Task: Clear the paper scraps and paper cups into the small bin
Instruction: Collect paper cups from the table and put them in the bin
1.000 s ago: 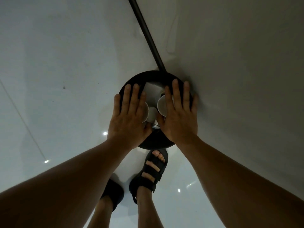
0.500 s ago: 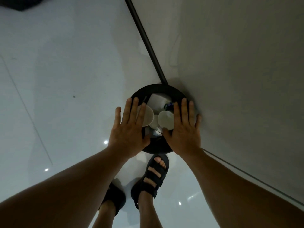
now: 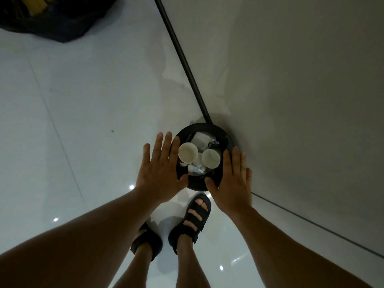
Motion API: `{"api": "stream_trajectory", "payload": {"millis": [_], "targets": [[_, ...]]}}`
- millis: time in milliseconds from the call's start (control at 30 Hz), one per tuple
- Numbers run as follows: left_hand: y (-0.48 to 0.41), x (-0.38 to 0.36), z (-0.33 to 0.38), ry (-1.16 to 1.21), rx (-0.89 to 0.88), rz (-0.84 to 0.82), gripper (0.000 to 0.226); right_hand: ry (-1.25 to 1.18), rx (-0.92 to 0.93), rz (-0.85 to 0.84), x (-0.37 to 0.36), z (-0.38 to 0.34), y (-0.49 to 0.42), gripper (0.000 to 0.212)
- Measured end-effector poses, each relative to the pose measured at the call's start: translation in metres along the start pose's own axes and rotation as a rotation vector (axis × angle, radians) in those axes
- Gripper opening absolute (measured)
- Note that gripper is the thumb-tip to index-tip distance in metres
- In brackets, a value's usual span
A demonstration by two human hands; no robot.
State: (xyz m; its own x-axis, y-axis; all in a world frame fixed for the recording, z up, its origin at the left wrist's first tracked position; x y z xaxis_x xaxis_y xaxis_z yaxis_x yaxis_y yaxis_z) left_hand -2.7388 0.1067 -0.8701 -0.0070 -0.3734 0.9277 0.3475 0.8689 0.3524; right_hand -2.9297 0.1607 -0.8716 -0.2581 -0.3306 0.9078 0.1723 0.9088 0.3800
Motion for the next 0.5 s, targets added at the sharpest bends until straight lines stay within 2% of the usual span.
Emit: {"api": "stream_trajectory", "payload": {"millis": [267,500], "targets": [[0.080,0.135,-0.050,-0.023,0.184,-0.022,0.097,-0.050,0.083,-0.035,0.121,-0.105,0.061,0.090],[0.172,0.254,-0.091,0.061,0.425,-0.010,0.094,-0.061,0.258,-0.020,0.232,-0.187,0.112,0.087]]}}
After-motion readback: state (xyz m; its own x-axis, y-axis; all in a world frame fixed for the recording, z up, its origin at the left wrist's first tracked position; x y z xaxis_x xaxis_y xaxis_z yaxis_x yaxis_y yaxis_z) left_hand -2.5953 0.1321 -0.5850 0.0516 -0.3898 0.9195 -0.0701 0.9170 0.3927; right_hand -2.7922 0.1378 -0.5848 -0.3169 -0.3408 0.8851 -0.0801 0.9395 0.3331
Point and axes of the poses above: each hand's wrist, its own y-axis away from the middle knuckle, its own x-axis out of the back of the hand, z = x × y, the point moved 5 cm from there along -y, towards the middle knuckle, and after that the axes turned 3 degrees about z, right-handed, at the moved point
